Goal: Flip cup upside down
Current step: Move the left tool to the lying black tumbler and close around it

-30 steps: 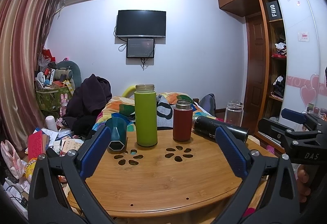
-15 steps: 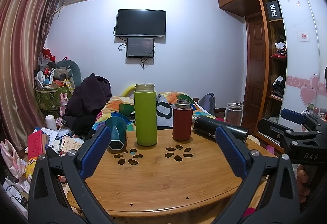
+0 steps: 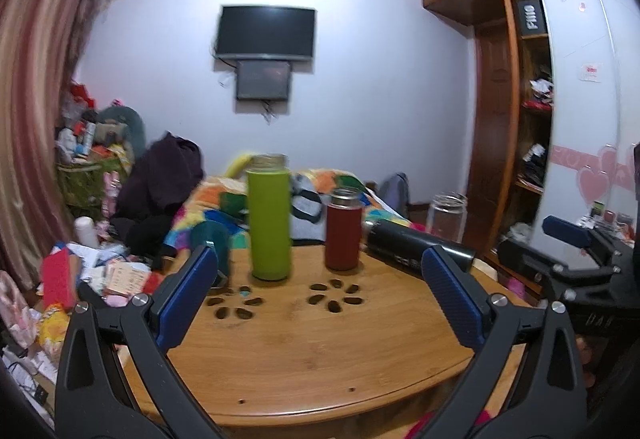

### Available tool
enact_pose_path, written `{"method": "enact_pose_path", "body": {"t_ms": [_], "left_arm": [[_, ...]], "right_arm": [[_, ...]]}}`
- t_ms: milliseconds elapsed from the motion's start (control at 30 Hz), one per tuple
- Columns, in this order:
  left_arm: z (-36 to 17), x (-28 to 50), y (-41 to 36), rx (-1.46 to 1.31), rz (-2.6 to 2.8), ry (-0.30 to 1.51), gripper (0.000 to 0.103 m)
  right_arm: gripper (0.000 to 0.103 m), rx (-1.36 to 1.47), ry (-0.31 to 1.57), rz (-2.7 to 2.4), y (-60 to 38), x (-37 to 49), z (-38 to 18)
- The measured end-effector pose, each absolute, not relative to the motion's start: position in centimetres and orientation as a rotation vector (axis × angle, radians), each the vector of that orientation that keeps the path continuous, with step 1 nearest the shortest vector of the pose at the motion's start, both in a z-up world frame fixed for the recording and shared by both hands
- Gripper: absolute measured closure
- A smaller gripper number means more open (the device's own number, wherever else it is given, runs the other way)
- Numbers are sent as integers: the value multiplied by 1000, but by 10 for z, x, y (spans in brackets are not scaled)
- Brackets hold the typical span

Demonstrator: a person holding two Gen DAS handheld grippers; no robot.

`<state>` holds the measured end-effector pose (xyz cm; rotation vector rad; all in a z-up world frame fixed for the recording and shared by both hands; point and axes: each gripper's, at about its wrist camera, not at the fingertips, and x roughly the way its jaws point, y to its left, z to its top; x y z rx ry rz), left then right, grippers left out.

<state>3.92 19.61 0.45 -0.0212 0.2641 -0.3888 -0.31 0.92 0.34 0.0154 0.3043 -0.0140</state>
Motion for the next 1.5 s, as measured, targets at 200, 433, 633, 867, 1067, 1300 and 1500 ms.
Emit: {"method": "enact_pose_path", "body": {"t_ms": [200,433,633,867,1067,1300,1500], "left_arm": [[15,95,145,10,-517,448,0],[8,167,68,83,-514,640,0],[-17,222,6,56,-517,870,12],[-40,249,-38,81,-494,1008,14],[-56,266,-48,-34,-501,1152,14],[-68,266,-60,-5,-480,1189,18],[-65,257,-53,9,-457,1205,33]], "right_arm": [[0,16,314,-59,-14,0,-4],[0,-3,352,-110,-50,9,-16],[0,11,400,-137,-79,17,-32],[0,39,427,-130,-95,21,-47],[0,63,421,-117,-101,23,-49],[0,70,416,-111,-103,23,-49],[0,64,409,-107,-100,21,-48]]}}
